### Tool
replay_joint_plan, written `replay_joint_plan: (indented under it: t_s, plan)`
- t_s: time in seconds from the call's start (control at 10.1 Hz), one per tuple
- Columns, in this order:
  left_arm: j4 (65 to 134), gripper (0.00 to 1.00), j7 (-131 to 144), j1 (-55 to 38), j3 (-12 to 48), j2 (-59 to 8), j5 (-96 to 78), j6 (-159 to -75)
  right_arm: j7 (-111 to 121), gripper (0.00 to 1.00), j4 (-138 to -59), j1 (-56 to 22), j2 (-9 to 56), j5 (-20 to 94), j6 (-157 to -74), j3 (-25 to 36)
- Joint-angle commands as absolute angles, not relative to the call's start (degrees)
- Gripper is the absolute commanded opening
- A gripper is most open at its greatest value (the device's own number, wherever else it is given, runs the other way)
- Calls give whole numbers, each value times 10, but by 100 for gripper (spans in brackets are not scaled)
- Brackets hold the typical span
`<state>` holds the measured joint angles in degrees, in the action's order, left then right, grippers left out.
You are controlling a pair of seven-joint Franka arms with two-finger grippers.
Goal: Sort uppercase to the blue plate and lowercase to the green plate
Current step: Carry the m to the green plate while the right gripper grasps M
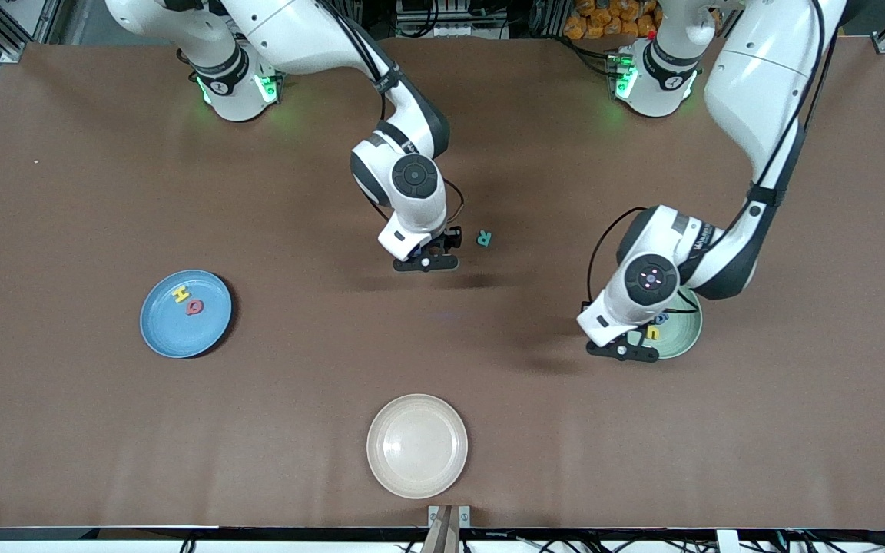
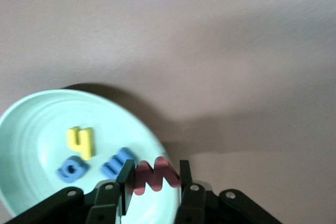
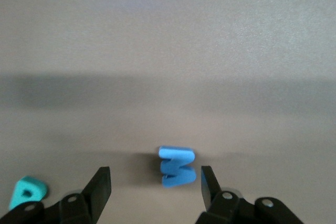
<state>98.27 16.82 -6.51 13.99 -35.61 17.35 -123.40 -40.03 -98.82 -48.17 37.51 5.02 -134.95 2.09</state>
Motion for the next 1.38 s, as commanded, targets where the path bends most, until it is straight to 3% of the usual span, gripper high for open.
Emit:
replay_joint_plan:
  t_s: [0.0, 0.2, 0.49, 0.59, 0.79, 0.99, 1.29]
  plan:
    - [1034, 0, 124, -38, 149, -321, 179, -1228, -410, 77, -1019, -489, 375, 32, -1393, 26]
    - [1057, 0, 122, -37, 148, -305, 179, -1228, -410, 76, -1024, -489, 378, 32, -1403, 26]
    - [1072, 0, 98, -17, 148, -288, 180, -1228, -410, 58, -1054, -489, 381, 30, -1446, 26]
    - [1076, 0, 95, -13, 148, -283, 180, -1228, -405, 44, -1060, -489, 382, 30, -1455, 26]
    - [1092, 0, 102, -13, 149, -274, 179, -1233, -402, 0, -1057, -481, 380, 30, -1448, 26]
    - [1119, 0, 103, -4, 149, -253, 178, -1246, -380, 0, -1052, -455, 366, 30, -1426, 26]
    - [1167, 0, 103, 11, 160, -222, 178, -1283, -311, 0, -986, -376, 330, 31, -1248, 26]
